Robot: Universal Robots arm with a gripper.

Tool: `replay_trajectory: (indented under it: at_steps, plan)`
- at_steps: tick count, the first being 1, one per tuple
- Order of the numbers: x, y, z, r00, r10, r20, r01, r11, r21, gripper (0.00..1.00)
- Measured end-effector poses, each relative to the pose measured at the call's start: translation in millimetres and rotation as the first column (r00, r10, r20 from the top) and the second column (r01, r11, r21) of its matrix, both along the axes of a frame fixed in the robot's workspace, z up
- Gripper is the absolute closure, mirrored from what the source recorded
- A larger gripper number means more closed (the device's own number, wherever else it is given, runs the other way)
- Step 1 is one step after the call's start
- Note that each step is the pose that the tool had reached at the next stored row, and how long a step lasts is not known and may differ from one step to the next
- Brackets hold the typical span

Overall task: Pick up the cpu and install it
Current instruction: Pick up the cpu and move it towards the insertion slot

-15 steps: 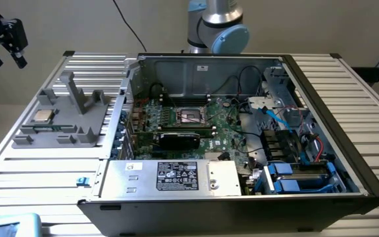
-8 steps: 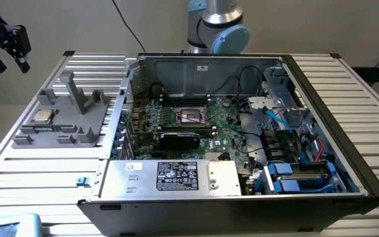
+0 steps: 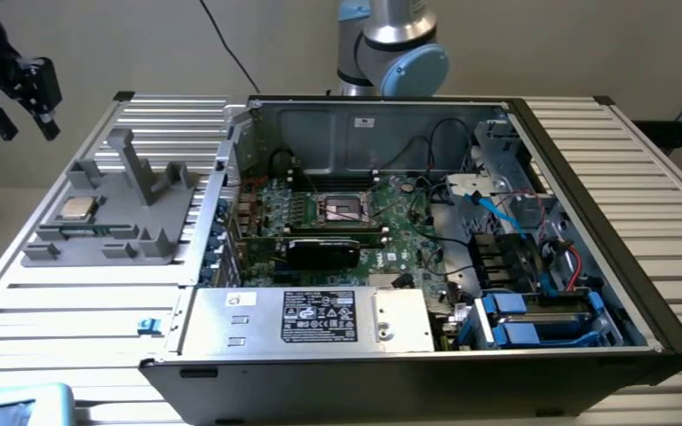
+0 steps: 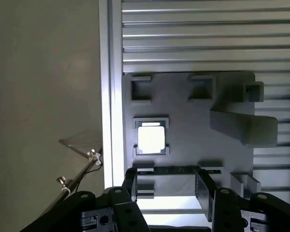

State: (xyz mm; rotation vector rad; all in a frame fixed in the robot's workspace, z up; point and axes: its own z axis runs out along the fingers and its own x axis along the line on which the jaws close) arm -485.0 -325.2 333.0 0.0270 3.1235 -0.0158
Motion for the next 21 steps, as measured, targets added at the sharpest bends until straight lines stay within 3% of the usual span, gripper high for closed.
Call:
replay_trajectory:
  at_steps: [4,11,12,14,15,16,21]
  plan:
    - [-0.1,0.1,-5.6,1.0000,0.001,-0.0001,-0.001,0.9999,0.0165,0.39]
    - [-0.2,-0.2,-8.1,1.0000,0.001,-0.0015,-0.001,0.9998,0.0181,0.39]
    - [-0.1,-0.3,-8.3,1.0000,0.001,-0.0024,-0.001,0.9999,0.0168,0.39]
    - [-0.2,-0.2,-8.6,0.9999,0.003,-0.0163,-0.003,1.0000,0.0065,0.39]
    - [-0.2,-0.2,-9.1,0.9998,0.005,-0.0183,-0.005,1.0000,-0.0002,0.39]
    - [-0.1,-0.3,-9.8,0.9998,0.006,-0.0199,-0.006,1.0000,-0.0034,0.39]
    - [-0.1,-0.2,-18.3,0.9997,0.009,-0.0204,-0.009,0.9999,-0.0037,0.39]
